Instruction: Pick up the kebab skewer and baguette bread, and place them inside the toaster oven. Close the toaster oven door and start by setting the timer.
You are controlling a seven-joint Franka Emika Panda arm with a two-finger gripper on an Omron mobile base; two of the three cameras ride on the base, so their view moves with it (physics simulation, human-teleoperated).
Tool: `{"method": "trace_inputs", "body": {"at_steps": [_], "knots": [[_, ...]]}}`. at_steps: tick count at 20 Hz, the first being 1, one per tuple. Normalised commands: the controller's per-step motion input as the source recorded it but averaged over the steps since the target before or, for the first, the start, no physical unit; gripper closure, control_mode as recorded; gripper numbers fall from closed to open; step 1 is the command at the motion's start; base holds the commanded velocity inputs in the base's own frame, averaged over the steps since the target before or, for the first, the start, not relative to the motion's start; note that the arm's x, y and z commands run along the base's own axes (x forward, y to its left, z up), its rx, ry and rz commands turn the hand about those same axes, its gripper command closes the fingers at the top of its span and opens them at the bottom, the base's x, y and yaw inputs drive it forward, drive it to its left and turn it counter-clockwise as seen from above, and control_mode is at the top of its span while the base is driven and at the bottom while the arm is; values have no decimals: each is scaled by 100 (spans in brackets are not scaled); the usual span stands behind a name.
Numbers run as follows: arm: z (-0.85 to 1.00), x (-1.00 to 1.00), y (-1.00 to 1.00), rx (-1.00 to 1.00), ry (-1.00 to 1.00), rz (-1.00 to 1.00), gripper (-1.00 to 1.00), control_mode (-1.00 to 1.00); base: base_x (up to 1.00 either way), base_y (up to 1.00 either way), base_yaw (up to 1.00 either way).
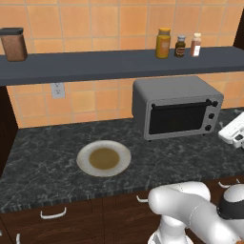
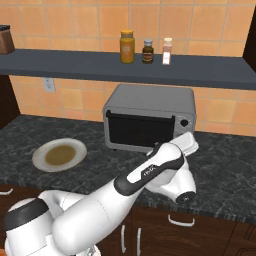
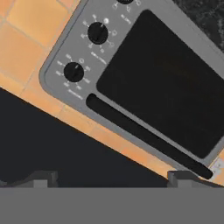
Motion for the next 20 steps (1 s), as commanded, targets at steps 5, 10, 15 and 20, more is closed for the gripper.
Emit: {"method": "trace_inputs", "body": {"at_steps": [5, 10, 15, 20], "knots": [[-1, 0, -5, 37, 13, -4, -100, -100, 0, 0, 0], [-4, 5, 6, 28, 7, -1, -100, -100, 0, 0, 0], [-24, 29, 1, 20, 1, 0, -100, -100, 0, 0, 0], [-25, 34, 0, 16, 0, 0, -100, -100, 0, 0, 0]]}}
